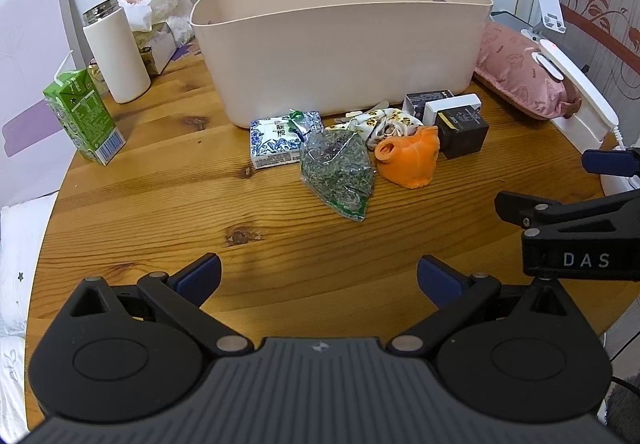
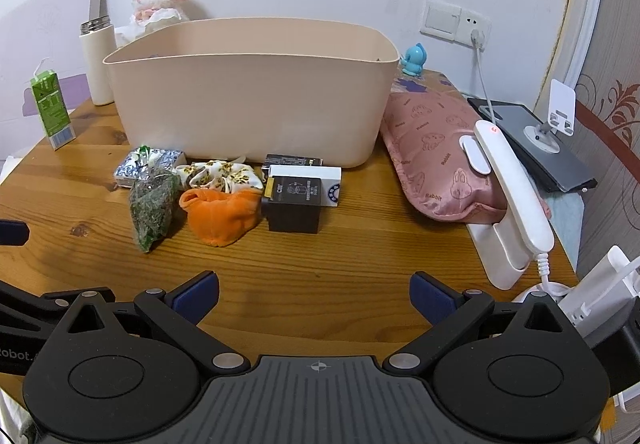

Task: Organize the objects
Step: 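Move both grippers toward the items in front of the beige basket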

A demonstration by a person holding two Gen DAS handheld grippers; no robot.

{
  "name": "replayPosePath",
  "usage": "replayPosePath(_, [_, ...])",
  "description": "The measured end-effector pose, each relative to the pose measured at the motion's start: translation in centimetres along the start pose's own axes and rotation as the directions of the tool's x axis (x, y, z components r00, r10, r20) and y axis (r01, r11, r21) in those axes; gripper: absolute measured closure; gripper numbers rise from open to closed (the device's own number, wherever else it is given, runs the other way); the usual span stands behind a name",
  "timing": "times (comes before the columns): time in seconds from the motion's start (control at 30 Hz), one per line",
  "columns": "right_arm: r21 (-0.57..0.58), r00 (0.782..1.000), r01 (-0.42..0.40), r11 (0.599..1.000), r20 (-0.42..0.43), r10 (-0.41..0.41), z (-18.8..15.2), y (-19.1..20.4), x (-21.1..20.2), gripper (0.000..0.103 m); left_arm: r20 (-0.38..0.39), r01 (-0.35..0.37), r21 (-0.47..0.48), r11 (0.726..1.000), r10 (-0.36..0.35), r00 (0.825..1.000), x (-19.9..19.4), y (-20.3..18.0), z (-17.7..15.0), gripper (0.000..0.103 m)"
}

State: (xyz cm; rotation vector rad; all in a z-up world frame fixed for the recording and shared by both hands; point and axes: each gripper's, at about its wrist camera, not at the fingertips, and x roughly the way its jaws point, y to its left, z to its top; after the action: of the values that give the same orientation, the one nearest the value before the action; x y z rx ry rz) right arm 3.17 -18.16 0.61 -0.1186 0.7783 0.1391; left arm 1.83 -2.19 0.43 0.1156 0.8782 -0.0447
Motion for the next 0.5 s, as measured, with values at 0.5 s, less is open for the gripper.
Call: replayPosePath(0.5, [0.021, 0.999, 0.015, 1.000, -0.032, -0.014, 1.3, -1.4, 3.5, 0.000, -0.030, 0.007, -0.057, 0.998, -0.009, 1.000, 3.8, 1.4, 2.2, 0.000])
